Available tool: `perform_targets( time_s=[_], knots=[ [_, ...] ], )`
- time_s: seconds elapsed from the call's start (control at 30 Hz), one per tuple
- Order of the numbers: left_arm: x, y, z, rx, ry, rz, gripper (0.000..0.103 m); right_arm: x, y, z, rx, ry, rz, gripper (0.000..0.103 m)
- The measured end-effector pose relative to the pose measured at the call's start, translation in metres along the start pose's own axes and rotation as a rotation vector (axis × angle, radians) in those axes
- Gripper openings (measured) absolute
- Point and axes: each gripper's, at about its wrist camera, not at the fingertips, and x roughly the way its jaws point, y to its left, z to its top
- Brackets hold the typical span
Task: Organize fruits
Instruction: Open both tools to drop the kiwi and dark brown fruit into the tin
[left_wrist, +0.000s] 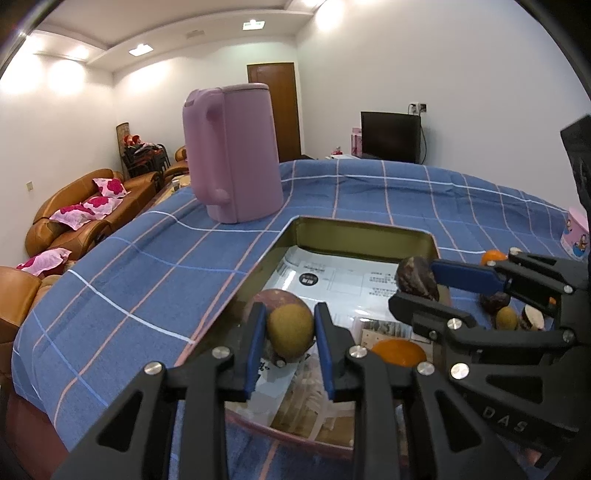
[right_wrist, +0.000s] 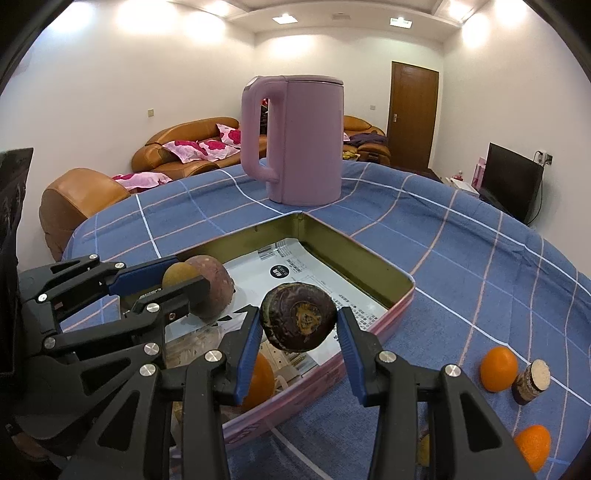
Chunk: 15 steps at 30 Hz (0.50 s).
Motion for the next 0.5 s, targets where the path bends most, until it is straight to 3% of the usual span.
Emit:
perform_targets(
  time_s=[0.13,0.37,0.5],
  knots=[
    [-0.001,0.004,0.0,-0.018,-0.001,-0.005,0.042,-0.004,-0.003,-0.001,0.011,-0.013,-0.012,0.048],
    [-0.015,0.007,0.001,-0.031,-0.039,0.001,0.08,-0.028,-0.011,-0.006,0.034,-0.064,-0.034,0.058],
    [-0.026,0.005,0.005,-0.035,-0.07,-0.001,0.088,-0.052,-0.022,-0.015,0.038,-0.091,-0.073,0.06]
  ],
)
